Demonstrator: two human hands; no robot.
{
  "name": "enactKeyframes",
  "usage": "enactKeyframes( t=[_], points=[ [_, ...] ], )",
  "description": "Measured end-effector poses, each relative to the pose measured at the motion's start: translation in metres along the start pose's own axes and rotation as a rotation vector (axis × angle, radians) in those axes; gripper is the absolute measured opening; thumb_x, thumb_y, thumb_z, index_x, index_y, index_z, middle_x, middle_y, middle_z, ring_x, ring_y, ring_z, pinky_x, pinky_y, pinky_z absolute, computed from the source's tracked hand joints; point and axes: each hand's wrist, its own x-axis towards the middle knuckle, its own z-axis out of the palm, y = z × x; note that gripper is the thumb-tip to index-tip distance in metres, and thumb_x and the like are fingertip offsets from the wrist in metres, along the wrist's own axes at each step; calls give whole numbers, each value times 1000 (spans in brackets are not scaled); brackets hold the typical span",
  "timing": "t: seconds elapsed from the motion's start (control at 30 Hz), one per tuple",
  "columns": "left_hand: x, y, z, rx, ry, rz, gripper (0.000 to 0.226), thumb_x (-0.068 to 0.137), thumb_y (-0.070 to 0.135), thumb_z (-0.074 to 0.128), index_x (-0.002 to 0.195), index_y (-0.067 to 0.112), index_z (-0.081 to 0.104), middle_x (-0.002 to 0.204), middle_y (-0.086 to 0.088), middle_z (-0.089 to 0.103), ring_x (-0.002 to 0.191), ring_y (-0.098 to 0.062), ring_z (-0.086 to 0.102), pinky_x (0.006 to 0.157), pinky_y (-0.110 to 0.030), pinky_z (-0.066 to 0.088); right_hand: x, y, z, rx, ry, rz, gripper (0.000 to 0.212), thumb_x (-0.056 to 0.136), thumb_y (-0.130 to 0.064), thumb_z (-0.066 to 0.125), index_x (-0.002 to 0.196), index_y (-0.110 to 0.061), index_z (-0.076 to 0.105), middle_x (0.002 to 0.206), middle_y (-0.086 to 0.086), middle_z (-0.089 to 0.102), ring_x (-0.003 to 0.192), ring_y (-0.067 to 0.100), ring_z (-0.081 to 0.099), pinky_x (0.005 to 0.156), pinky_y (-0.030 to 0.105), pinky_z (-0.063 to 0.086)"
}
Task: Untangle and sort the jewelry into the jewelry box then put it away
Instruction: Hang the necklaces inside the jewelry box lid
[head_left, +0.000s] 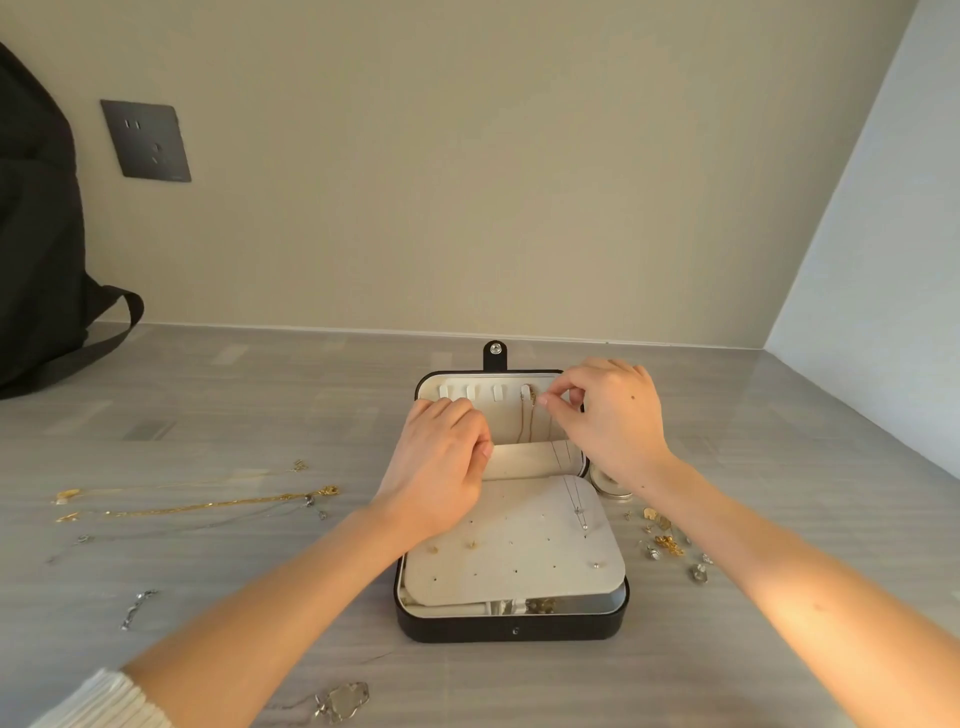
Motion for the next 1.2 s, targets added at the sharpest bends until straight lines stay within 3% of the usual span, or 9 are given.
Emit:
enactKeyframes(
  t=[0.17, 0.33, 0.47, 0.67, 0.97, 1.03, 1.13, 1.2],
  points=[
    [0, 0, -1, -31, -45, -5, 16, 81, 19, 39, 69, 15, 50, 67, 6, 49, 62, -15, 43, 67, -22, 25, 9, -9, 8, -24, -5, 79, 8, 81, -25, 64, 78, -23, 71, 71, -8, 56, 78, 20, 52, 74, 32, 30],
    [0, 0, 0, -59, -74, -24, 20, 83, 20, 34, 71, 14, 49, 69, 1, 50, 64, -19, 45, 67, -23, 25, 10, -17, 17, -140, 133, 70, 11, 70, -11, 64, 61, -17, 68, 63, 2, 62, 63, 29, 52, 67, 31, 24],
    [-1, 0, 1, -76, -100, -50, 14, 84, 15, 40, 73, 13, 50, 73, 0, 51, 69, -20, 44, 69, -26, 30, 11, -23, 13, -247, -49, 113, 18, 81, -19, 52, 80, -20, 70, 83, 0, 65, 75, 22, 43, 72, 30, 21],
    [-1, 0, 2, -88, -106, -60, 13, 84, 15, 41, 75, 13, 50, 75, 1, 49, 70, -17, 40, 71, -27, 32, 4, -23, 9, -245, -166, 82, 17, 85, -27, 52, 85, -27, 69, 94, -5, 66, 92, 21, 52, 80, 30, 26],
    [-1, 1, -1, -82, -92, -42, 23, 84, 22, 33, 74, 13, 51, 74, -1, 52, 70, -21, 47, 70, -30, 39, 1, -27, -4, -203, -101, 77, 16, 82, -32, 54, 80, -25, 69, 85, -7, 64, 87, 21, 53, 81, 31, 29],
    [-1, 1, -1, -83, -88, -33, 26, 83, 25, 31, 74, 13, 52, 74, -1, 52, 70, -21, 48, 70, -30, 39, 0, -27, -9, -150, -98, 37, 15, 82, -27, 54, 83, -26, 70, 85, -6, 63, 87, 22, 54, 80, 31, 28],
    [-1, 1, -2, -80, -82, -26, 25, 83, 25, 31, 73, 13, 51, 73, 0, 52, 68, -21, 48, 69, -30, 38, -1, -23, -14, -216, -238, -123, 26, 84, -21, 50, 95, -36, 68, 92, -6, 58, 93, 20, 49, 82, 30, 24],
    [-1, 2, -2, -78, -80, -25, 25, 82, 24, 31, 73, 13, 51, 72, 0, 52, 68, -21, 48, 69, -30, 39, -3, -18, -14, -182, -247, -180, 33, 86, -17, 47, 100, -38, 68, 89, -7, 53, 87, 18, 44, 82, 30, 25]
  ],
)
